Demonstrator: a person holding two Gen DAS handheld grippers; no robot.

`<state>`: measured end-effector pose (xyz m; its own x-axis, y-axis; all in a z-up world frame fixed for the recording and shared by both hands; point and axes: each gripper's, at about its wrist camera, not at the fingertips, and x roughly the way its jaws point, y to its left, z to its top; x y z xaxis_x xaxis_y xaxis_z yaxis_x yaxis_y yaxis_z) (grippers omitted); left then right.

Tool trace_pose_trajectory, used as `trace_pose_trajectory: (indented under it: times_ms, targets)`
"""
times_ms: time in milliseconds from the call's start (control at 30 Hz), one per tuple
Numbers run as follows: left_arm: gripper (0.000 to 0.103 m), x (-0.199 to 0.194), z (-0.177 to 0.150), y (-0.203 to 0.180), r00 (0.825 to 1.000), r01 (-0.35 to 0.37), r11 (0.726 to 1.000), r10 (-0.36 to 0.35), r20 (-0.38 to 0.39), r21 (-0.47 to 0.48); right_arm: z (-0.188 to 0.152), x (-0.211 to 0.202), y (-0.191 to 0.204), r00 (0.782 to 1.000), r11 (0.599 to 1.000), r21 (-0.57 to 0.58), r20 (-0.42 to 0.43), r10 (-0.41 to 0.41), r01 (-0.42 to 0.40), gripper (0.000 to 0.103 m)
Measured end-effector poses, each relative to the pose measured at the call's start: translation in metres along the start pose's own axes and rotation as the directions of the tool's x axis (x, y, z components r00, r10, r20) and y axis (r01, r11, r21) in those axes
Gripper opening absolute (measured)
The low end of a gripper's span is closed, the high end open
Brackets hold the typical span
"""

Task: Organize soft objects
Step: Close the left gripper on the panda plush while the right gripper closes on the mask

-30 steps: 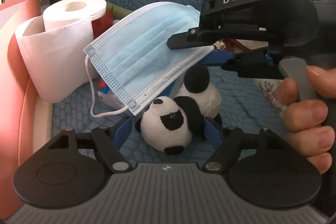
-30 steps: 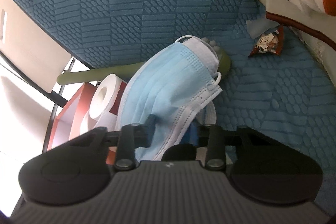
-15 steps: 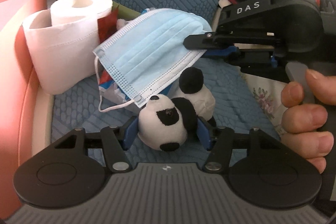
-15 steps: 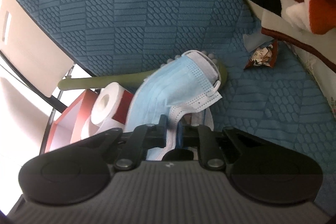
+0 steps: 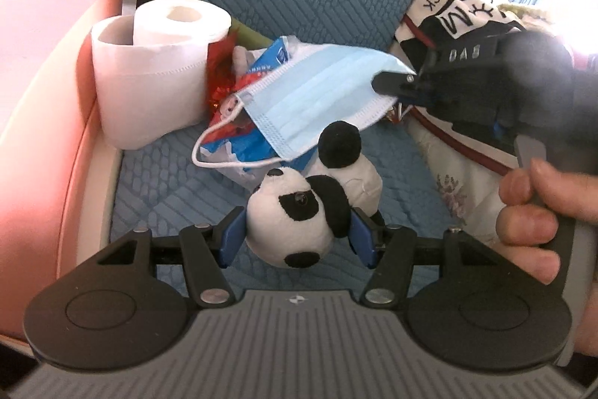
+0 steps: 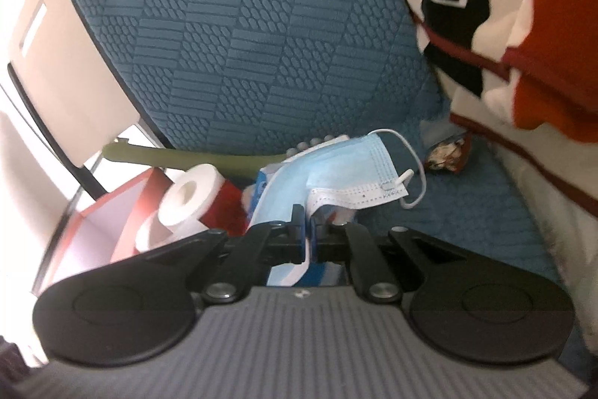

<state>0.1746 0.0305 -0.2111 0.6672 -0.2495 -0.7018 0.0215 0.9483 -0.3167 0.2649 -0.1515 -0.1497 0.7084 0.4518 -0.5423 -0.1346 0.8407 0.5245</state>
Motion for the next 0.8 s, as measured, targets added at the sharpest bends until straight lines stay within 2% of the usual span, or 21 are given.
trace_pose_trajectory:
  times_ms: [267,467,633,800]
  targets:
    - [0.065,-0.022,-0.002,0.001,0.999,-0.042,0.999,0.042,-0.005,-0.002,-0.009,-0.021,-0.008,0.995,0.995,-0.05,0.053,-0.088,0.091,0.006]
    - [0.065,-0.047,0.002,0.005,0.997,-0.066,0.998,0.067,0.035,-0.023,-0.013,-0.029,-0.004,0.977,0.978,-0.105,0.131,-0.167,0.182,0.006]
    - [0.065,-0.065,0.011,0.011,0.993,-0.089,0.996,0.091,0.08,-0.027,-0.015,-0.042,0.013,0.97,0.968,-0.179,0.197,-0.142,0.178,0.006]
    - [0.065,-0.083,0.009,0.018,0.989,-0.102,0.993,0.107,0.103,-0.052,-0.024,-0.056,0.031,0.973,0.953,-0.246,0.191,-0.132,0.178,0.006]
